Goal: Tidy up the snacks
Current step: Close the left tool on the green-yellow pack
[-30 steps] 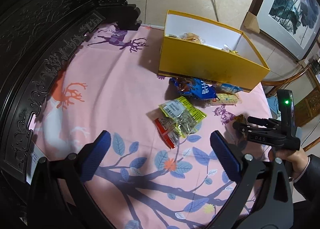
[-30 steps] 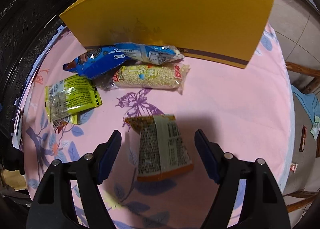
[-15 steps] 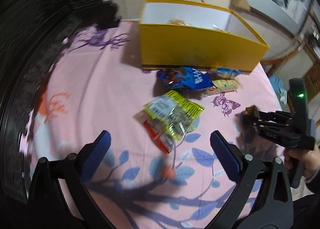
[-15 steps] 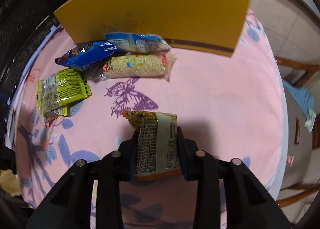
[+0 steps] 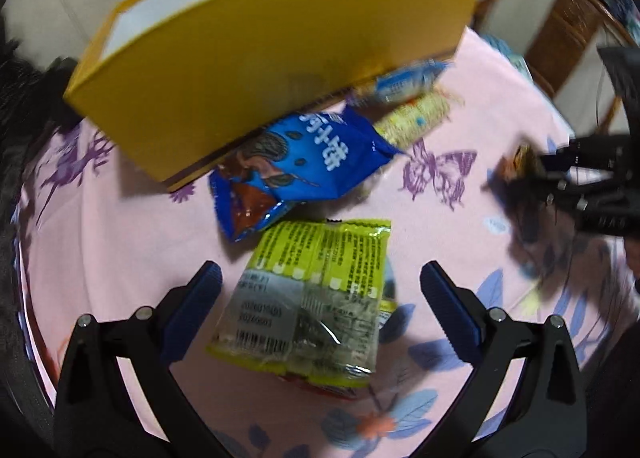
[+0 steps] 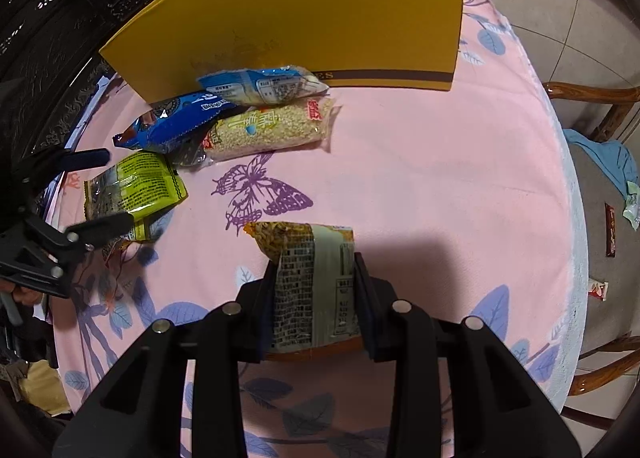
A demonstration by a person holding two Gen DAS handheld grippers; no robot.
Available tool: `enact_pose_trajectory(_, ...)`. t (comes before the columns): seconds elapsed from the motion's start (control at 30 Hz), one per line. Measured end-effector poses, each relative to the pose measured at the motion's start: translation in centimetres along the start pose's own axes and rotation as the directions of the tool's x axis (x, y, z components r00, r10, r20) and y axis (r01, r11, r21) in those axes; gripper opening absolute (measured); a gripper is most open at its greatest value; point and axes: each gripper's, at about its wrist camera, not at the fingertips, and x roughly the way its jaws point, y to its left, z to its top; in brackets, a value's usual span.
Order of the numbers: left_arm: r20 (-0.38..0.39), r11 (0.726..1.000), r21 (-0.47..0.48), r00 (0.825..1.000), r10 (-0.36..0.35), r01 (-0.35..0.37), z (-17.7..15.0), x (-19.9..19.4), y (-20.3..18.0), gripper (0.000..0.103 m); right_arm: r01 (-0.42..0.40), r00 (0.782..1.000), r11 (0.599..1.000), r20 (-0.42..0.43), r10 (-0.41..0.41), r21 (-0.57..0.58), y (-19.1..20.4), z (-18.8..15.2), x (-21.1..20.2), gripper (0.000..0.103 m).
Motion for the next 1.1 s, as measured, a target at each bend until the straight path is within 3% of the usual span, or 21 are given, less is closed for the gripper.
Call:
enact_pose_trajectory(0.17, 0.012, 0.999, 0.023, 0.999, -0.029, 0.029, 0.4, 0.6, 0.5, 0.100, -0.004, 1.000, 1.000, 0.004, 0.004, 0.013, -0.3, -0.2, -0.2, 0.035)
enact_pose_trajectory(0.2, 0.016, 0.999, 0.019, 0.999, -0.037, 0.037, 0.5, 0.6, 0.6, 0.094, -0.003, 1.000, 1.000, 0.003, 0.003, 0.008, -0.3, -0.2, -0.2, 0.035)
enact_pose_trajectory(0.23, 0.015, 0.998, 0.013, 0.998, -0.054, 0.054, 0.6, 0.7, 0.7, 0.083, -0.001, 1.000, 1.000, 0.003, 0.001, 0.004, -0.4, -0.3, -0.4, 0.035)
enact_pose_trajectory(0.3, 0.010, 0.999, 0.004, 0.999, -0.049, 0.049, 0.5, 1.0, 0.9, 0.073, 0.003, 1.000, 1.000, 0.003, -0.003, 0.004, -0.4, -0.3, -0.4, 0.035)
enact_pose_trajectory(0.5, 0.042, 0.997, -0.047, 0.998, -0.054, 0.056, 0.0, 0.0, 1.9, 0.055, 0.006, 1.000, 1.000, -0.003, -0.005, 0.011, -0.3, -0.1, -0.3, 0.035)
enact_pose_trajectory(0.57, 0.033, 0.997, -0.045, 0.998, -0.057, 0.059, -0.4, -0.2, 1.9, 0.056, 0.008, 1.000, 1.000, -0.004, -0.008, 0.009, -0.3, -0.1, -0.3, 0.035)
enact_pose_trajectory(0.63, 0.018, 0.999, -0.024, 0.999, -0.028, 0.028, -0.5, -0.1, 1.5, 0.079, 0.008, 1.000, 1.000, -0.008, -0.008, 0.015, -0.3, 0.0, -0.3, 0.035)
enact_pose_trajectory(0.7, 0.019, 1.000, 0.009, 1.000, 0.013, -0.013, -0.5, 0.0, 0.9, 0.085, 0.003, 1.000, 1.000, -0.011, -0.003, 0.028, -0.4, 0.1, -0.2, 0.035)
enact_pose_trajectory(0.87, -0.028, 0.991, 0.124, 0.998, 0.062, -0.058, -0.1, 1.1, -1.2, 0.084, 0.002, 1.000, 0.999, -0.012, -0.002, 0.038, -0.4, 0.1, -0.2, 0.035)
enact_pose_trajectory(0.9, -0.041, 0.988, 0.141, 0.997, 0.073, -0.066, -0.1, 1.6, -1.4, 0.077, 0.002, 1.000, 0.999, -0.012, -0.001, 0.039, -0.4, 0.1, -0.2, 0.035)
enact_pose_trajectory(1.1, -0.035, 0.997, 0.080, 0.999, 0.013, -0.011, -0.5, 1.4, -0.7, 0.073, 0.002, 1.000, 0.999, -0.011, -0.002, 0.038, -0.4, 0.1, -0.3, 0.035)
